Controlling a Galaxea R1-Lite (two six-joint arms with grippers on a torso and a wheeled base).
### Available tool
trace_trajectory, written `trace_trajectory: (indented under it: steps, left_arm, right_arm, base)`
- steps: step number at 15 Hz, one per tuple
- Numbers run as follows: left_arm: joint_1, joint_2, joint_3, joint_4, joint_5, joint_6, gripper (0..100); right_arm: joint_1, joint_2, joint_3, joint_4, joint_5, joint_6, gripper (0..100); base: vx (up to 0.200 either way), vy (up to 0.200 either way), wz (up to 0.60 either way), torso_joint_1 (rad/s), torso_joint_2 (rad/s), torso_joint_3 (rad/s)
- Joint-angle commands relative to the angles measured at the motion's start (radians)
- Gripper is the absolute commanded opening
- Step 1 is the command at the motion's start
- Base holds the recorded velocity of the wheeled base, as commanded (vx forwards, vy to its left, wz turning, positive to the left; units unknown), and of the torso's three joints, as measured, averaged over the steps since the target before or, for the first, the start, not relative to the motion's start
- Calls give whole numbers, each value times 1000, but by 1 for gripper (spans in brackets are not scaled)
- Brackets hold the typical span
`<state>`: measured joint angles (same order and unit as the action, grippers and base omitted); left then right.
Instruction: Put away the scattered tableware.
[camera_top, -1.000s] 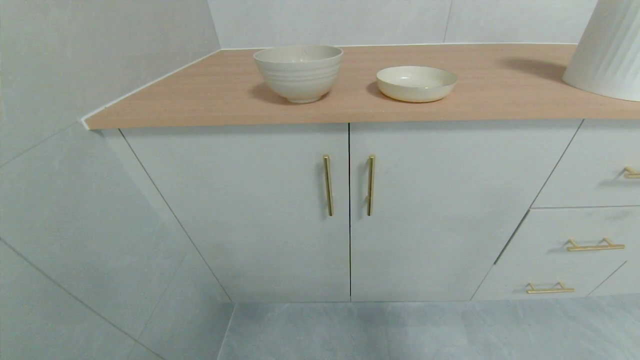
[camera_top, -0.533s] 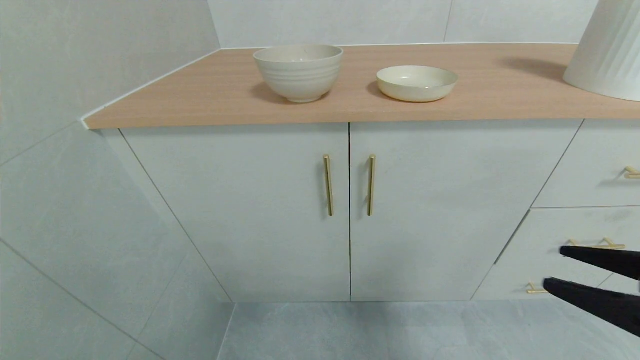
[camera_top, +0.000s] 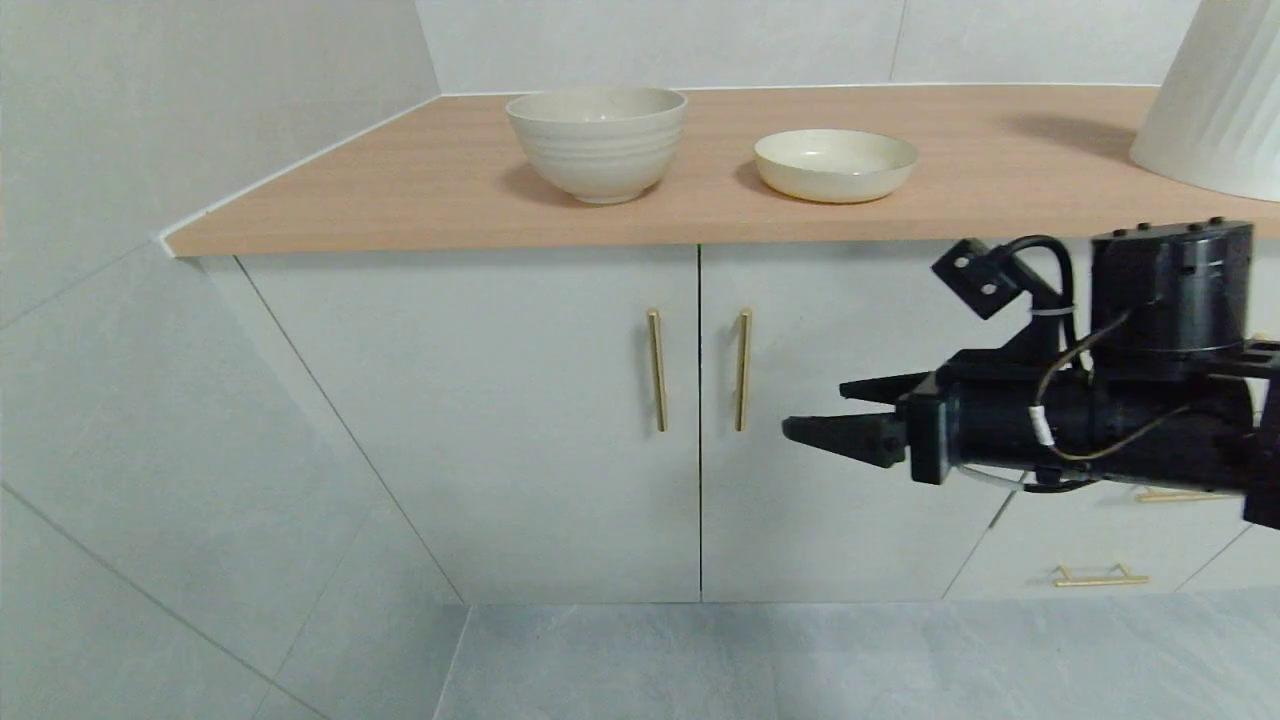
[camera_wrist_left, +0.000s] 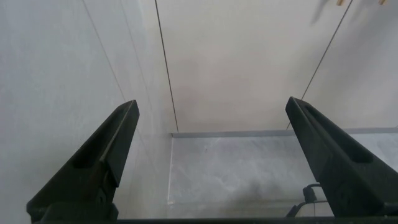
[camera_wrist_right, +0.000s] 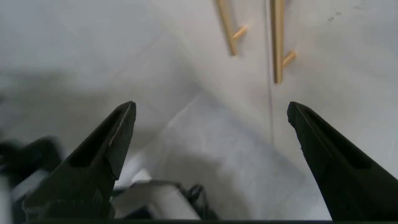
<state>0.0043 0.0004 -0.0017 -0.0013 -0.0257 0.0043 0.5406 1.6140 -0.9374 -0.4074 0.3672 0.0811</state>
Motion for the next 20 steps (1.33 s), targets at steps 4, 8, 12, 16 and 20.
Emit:
trace_trajectory:
  steps: [4,8,12,16,20]
  left_arm:
    - [0,0,0,0,0,0,100]
    - [0,0,0,0,0,0,100]
    - [0,0,0,0,0,0,100]
    - [0,0,0,0,0,0,100]
    - [0,0,0,0,0,0,100]
  right_arm:
    - [73,218,-27,-306,-145,135,100]
    - [71,271,-70,-356,-189,140,100]
    - [71,293,-119,-358,-198,250,100]
    - [73,333,-147,-384,-218,272,100]
    - [85,392,-147,-453,-218,292,100]
  base:
    - [0,0,0,0,0,0]
    - [0,0,0,0,0,0]
    - [0,0,0,0,0,0]
    - [0,0,0,0,0,0]
    - [0,0,0,0,0,0]
